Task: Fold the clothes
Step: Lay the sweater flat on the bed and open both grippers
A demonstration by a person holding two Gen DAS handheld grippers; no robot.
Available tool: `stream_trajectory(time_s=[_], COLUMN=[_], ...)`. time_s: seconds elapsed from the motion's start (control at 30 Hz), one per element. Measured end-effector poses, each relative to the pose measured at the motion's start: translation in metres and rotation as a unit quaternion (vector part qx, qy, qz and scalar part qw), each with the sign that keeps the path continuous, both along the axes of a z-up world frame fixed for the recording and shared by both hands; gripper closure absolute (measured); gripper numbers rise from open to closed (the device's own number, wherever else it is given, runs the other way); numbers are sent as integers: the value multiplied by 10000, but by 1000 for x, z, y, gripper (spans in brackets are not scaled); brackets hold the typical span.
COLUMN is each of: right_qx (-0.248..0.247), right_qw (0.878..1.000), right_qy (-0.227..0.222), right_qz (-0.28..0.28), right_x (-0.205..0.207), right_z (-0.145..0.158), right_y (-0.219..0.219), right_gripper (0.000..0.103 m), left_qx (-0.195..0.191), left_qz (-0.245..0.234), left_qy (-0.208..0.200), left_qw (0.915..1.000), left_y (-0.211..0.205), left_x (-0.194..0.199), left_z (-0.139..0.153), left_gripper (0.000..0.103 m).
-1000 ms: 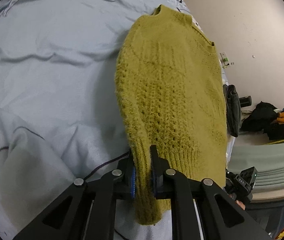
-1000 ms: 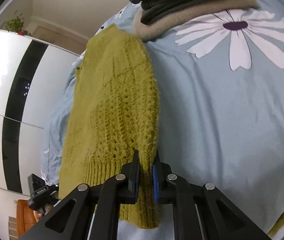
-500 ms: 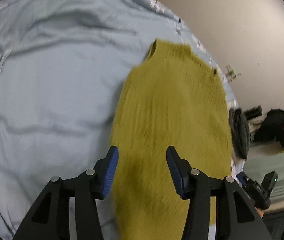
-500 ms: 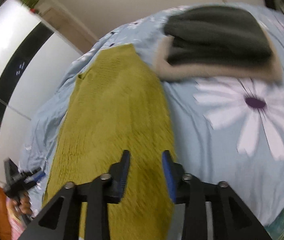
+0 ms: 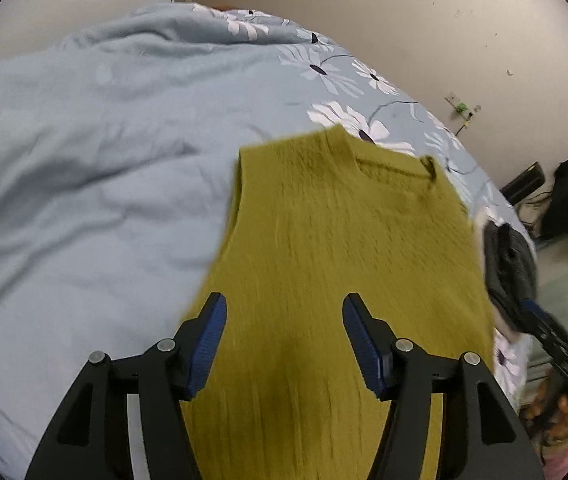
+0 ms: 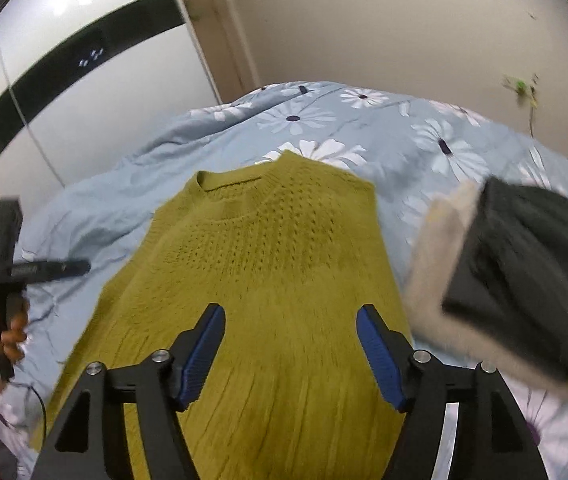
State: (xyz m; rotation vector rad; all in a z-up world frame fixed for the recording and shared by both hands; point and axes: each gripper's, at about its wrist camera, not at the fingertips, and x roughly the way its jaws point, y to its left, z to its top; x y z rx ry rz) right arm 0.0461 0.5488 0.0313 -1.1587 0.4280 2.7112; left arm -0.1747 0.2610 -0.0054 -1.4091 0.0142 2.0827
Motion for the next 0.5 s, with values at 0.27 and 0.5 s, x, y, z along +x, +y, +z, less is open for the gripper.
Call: stream_trajectory(time_s=[0.27,0.5], right_qx=[206,330], right_qw=[9994,9962], right_qy=[-183,-642], right_qz=[225,491], right_x=[-75,-145], right_z=[6,-14], right_y=[30,69], right_gripper=[31,31], left_qx=[-684,-730], left_qz=[-667,-1065], left_qy=[474,458], left_qw=[9943,9906], left_y=[72,97], left_x=[-54,-106], left_z=[-2,-25], left_gripper=[41,41])
